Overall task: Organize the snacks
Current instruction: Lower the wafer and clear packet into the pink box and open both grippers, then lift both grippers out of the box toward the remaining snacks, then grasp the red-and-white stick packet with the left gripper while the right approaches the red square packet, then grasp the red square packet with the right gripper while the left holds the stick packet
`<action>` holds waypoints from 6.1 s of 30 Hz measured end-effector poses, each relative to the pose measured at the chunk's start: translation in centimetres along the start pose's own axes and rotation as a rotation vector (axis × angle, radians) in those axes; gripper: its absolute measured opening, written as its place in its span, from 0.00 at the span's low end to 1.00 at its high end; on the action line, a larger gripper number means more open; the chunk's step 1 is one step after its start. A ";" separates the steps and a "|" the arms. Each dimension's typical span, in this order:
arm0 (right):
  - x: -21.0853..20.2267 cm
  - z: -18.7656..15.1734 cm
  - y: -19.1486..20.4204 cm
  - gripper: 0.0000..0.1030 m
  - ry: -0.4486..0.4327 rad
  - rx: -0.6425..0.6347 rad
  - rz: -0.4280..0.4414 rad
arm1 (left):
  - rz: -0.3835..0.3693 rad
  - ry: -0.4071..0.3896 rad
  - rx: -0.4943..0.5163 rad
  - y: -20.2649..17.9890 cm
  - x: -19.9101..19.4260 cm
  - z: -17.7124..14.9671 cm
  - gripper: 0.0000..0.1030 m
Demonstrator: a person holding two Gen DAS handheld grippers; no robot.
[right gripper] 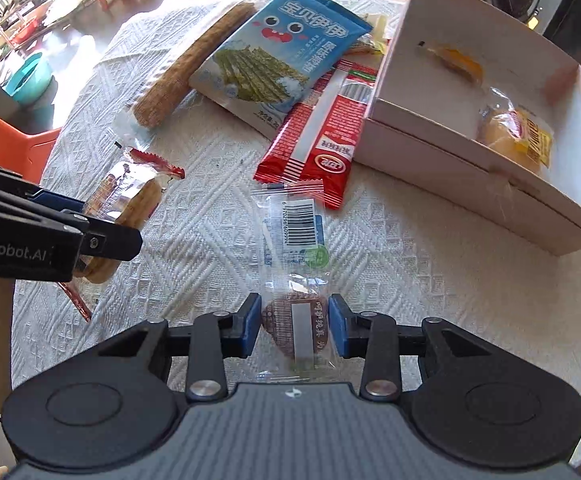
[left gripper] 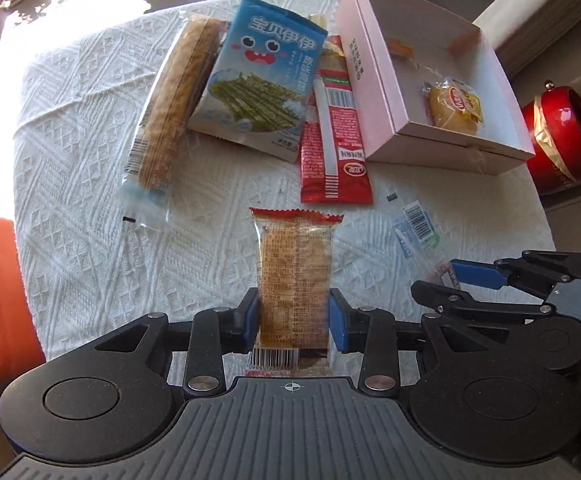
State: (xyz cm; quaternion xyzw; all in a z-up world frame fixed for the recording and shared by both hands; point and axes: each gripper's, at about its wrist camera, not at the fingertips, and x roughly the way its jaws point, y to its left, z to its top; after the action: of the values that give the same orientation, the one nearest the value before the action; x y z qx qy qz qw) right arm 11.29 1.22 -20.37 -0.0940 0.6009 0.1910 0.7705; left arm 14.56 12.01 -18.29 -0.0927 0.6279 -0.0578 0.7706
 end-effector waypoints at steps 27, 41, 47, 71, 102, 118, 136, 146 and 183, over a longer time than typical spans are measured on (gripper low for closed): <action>-7.3 -2.5 -10.9 0.35 -0.148 0.281 -0.054 | 0.018 -0.284 0.279 -14.2 -3.9 10.8 0.40; -7.4 9.3 -10.9 0.42 -0.334 0.227 -0.131 | 0.060 -0.217 0.208 -6.5 -2.6 9.4 0.40; -5.1 12.2 -8.5 0.44 -0.300 0.197 -0.104 | 0.076 -0.186 0.149 -1.9 -1.6 9.7 0.40; 1.5 12.1 -3.9 0.48 -0.174 0.179 -0.265 | -0.279 -0.124 0.180 2.2 6.3 16.9 0.40; 2.8 8.2 -6.9 0.53 -0.184 0.317 0.026 | -0.106 -0.032 0.424 1.3 7.0 11.3 0.21; 9.2 14.0 -2.5 1.00 -0.221 0.803 -0.275 | -0.090 -0.048 -0.047 9.6 2.1 3.5 0.21; 2.9 4.5 -0.5 0.40 -0.112 0.324 -0.151 | -0.219 -0.005 -0.049 9.2 1.5 2.9 0.22; 7.0 11.8 -2.1 0.78 -0.216 0.766 -0.210 | -0.067 -0.045 -0.197 9.0 0.5 -0.6 0.22; 1.3 -8.2 -12.7 0.90 -0.171 0.229 -0.160 | 0.160 0.049 0.139 -11.3 6.9 -2.8 0.71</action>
State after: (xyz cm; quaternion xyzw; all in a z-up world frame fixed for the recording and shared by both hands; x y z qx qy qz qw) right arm 9.45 -13.17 -24.83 -0.0366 0.5417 0.0664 0.8372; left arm 13.57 -0.64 -22.96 0.0127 0.6464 -0.0419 0.7618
